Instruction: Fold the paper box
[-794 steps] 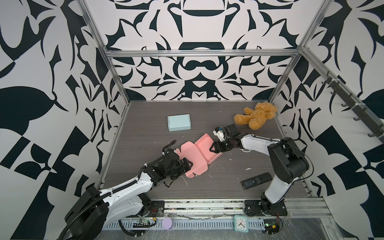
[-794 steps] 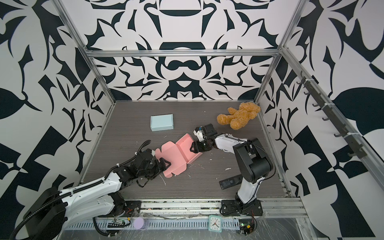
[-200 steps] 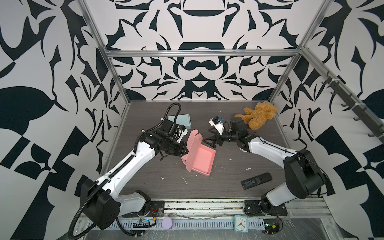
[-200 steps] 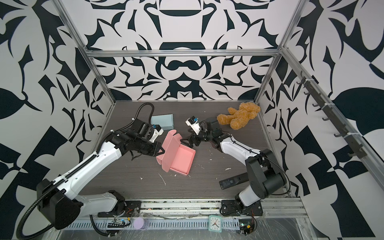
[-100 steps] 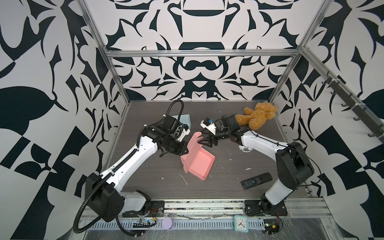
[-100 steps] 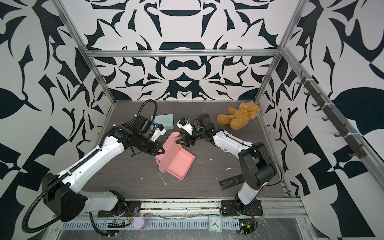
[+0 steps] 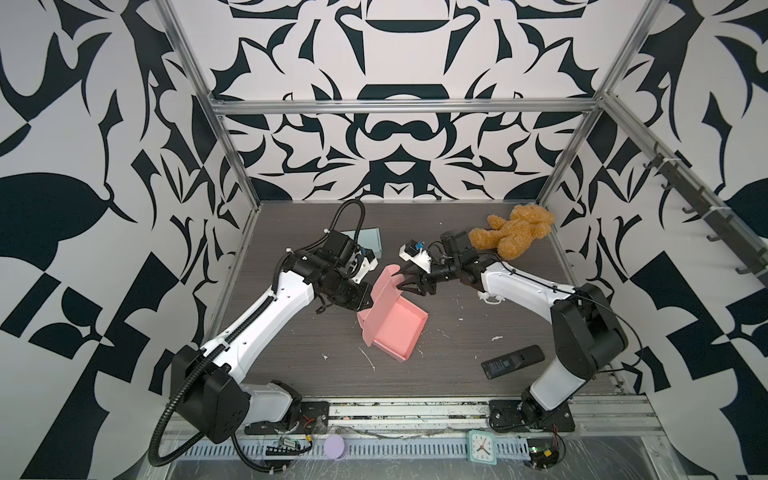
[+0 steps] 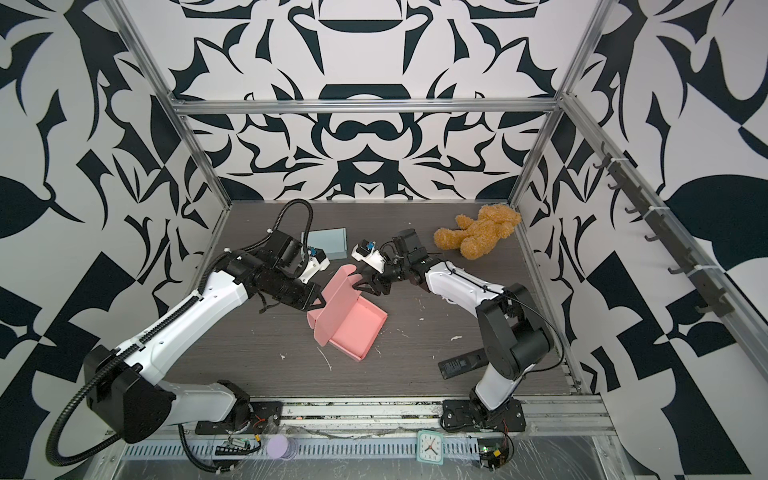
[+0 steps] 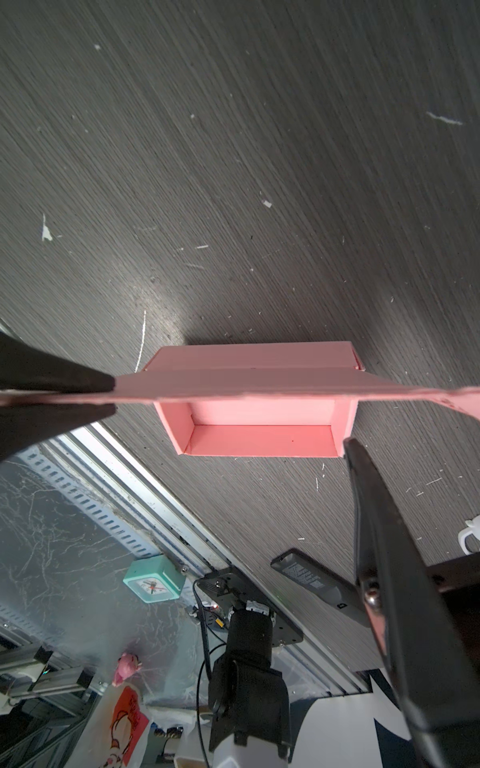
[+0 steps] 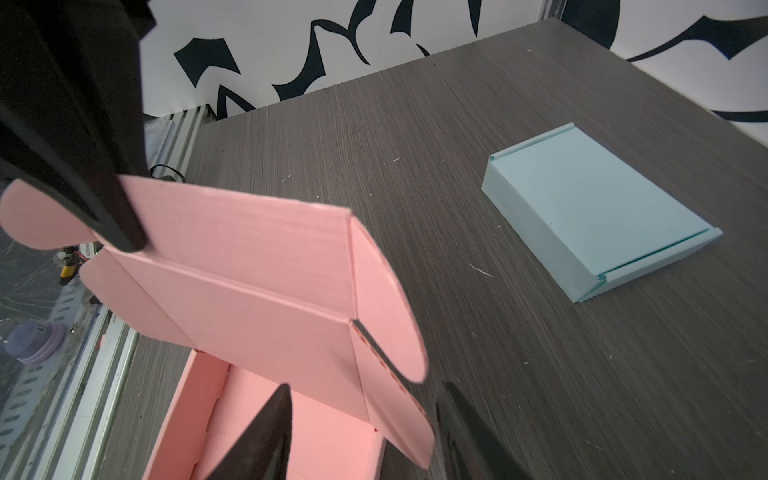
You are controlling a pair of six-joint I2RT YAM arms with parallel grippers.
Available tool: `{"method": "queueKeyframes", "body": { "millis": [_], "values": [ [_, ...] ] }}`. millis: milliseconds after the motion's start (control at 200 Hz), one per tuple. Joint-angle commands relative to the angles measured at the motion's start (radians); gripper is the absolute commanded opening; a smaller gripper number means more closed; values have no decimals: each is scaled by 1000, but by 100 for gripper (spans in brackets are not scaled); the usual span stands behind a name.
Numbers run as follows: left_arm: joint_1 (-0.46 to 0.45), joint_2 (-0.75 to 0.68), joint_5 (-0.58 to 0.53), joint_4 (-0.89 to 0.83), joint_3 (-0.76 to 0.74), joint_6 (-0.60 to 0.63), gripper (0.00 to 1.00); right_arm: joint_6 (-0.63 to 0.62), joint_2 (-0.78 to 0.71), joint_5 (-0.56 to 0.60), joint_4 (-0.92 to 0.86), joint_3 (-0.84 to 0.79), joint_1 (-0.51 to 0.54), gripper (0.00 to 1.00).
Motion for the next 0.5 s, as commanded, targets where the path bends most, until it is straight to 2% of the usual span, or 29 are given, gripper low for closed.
{"method": "queueKeyframes", "body": {
  "millis": [0, 245, 360, 495],
  "values": [
    [6, 4, -5, -59, 31, 38, 10, -5, -2, -20, 14, 27, 6, 58],
    [6, 12, -15, -76, 50, 56, 10, -9, 14, -27, -1, 42, 20, 49],
    [7, 13, -16, -82, 58, 66, 10, -12, 17, -21, -3, 48, 29, 48],
    [7, 17, -25, -100, 68, 83, 10, -15, 17, 5, 9, 39, 31, 59]
  ]
}}
